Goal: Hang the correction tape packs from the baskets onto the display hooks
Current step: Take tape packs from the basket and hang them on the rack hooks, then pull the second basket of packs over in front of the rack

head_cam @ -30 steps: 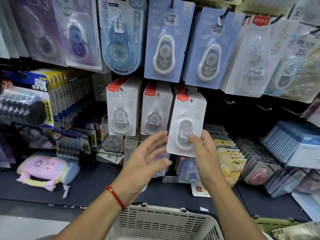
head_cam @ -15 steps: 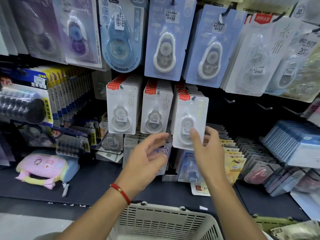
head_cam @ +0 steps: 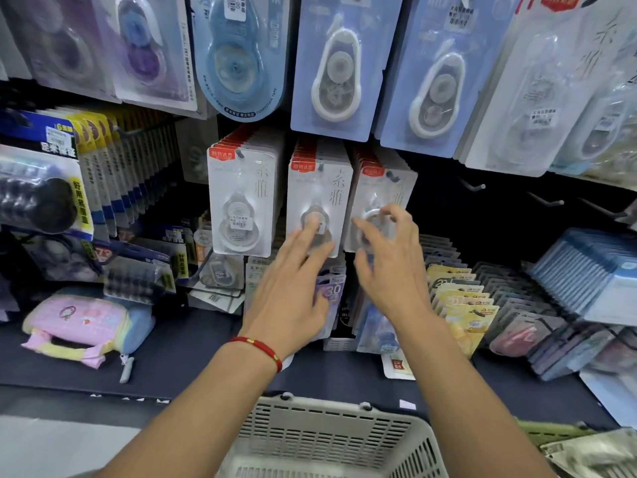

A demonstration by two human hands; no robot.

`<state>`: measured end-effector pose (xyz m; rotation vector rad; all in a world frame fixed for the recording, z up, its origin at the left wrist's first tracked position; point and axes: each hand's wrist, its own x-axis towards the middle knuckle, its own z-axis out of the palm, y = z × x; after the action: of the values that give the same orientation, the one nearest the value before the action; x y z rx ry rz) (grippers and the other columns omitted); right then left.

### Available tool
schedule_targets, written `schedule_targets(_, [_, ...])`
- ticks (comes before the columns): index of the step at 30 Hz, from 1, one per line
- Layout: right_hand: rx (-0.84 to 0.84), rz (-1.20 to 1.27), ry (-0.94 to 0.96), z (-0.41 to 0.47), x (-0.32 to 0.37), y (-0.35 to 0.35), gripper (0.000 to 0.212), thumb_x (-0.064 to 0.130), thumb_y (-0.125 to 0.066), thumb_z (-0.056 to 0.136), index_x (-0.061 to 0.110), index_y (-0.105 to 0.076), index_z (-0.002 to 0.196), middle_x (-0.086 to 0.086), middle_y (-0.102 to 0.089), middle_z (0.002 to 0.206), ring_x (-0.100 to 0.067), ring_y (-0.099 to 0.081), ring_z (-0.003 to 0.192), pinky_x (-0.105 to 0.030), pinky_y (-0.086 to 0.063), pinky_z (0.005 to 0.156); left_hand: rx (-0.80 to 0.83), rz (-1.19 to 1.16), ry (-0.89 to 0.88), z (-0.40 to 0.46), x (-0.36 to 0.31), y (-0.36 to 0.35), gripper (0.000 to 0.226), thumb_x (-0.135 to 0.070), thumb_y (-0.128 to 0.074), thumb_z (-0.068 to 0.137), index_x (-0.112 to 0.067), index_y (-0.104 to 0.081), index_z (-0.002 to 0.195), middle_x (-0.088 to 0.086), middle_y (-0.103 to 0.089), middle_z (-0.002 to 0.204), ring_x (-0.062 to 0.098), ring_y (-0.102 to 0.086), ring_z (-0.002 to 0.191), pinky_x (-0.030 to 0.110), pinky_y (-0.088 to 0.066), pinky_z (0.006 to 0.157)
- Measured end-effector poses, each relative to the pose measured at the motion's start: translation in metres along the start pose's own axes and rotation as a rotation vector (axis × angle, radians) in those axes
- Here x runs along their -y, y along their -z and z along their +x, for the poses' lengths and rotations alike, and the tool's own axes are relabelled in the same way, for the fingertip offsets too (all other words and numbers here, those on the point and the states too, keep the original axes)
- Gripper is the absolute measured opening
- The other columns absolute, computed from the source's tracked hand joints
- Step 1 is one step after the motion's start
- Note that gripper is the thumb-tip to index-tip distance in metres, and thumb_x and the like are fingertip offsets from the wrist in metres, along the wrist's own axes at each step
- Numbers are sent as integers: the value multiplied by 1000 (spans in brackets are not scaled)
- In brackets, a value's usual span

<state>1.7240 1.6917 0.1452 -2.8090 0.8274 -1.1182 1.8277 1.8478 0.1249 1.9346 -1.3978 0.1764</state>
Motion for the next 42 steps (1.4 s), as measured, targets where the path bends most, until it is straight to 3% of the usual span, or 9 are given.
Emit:
schedule_targets(9, [-202,302,-141,-62,-21,-15,37,15,-57,94,11,-62,131,-10,-48,138,-25,-52,124,-36,-45,104,129,106,109,-39,6,14,48,-10,-65,88,-19,-63,135,-1,-59,134,24,-49,127,30,-38,106])
schedule_targets(16, [677,-131,-404,-184,-74,-13,54,27,-57,101,12,-46,151,-14,-48,153,-33,-45,142,-44,-40,112,551,381,404,-162,34,-9,59,-20,-60,94,-25,-46,151,0,-47,149,26,-43,135,45,-46,109])
schedule_targets(22, [1083,-430,-238,-330,-90,-10,75,30,-46,103,8,-10,165,-9,-12,174,-36,13,162,-60,9,129,476,203,947,-308,45,-31,103,-7,-62,90,-34,2,166,18,-42,149,39,-54,122,52,-51,101])
schedule_targets(26, [913,-330,-185,-367,-71,-2,71,21,-52,98,19,-24,163,-3,-14,175,-27,-1,163,-55,6,131,333,169,1015,-341,58,-27,101,-2,-56,91,-41,-1,166,16,-63,117,36,-63,95,43,-53,86])
schedule_targets(31, [412,399,-801,-395,-15,8,87,-7,-64,92,16,-21,164,-12,-39,161,-36,-41,147,-48,-40,119,268,418,1208,-340,71,-8,87,-5,-58,94,-28,-16,166,27,-44,148,48,-49,130,58,-45,108])
schedule_targets(33, [487,624,-994,-398,10,6,88,-4,-58,99,22,-9,167,-8,-54,148,-37,-56,135,-47,-49,108,383,682,1041,-335,46,-11,78,-21,-56,98,-26,-15,165,18,-28,164,41,-29,148,60,-33,117])
schedule_targets(36, [759,918,-1010,-379,28,-1,78,12,-54,107,31,-9,168,7,-53,146,-26,-55,135,-41,-42,115,569,358,652,-340,-16,-50,68,-53,-45,104,-27,-25,164,4,-37,165,27,-33,150,47,-32,121])
schedule_targets(38, [849,906,-847,-368,29,-5,67,19,-54,108,26,-24,167,2,-50,159,-21,-49,144,-35,-36,122,754,182,585,-349,-58,-79,79,-66,-42,101,-25,-21,166,5,-39,165,27,-38,148,47,-35,119])
schedule_targets(42, [484,304,-637,-358,-8,6,55,8,-63,96,6,-53,150,-15,-48,159,-32,-40,149,-42,-25,125,711,488,546,-357,-58,-98,71,-27,-40,108,-24,0,167,7,-59,143,32,-60,123,46,-48,103])
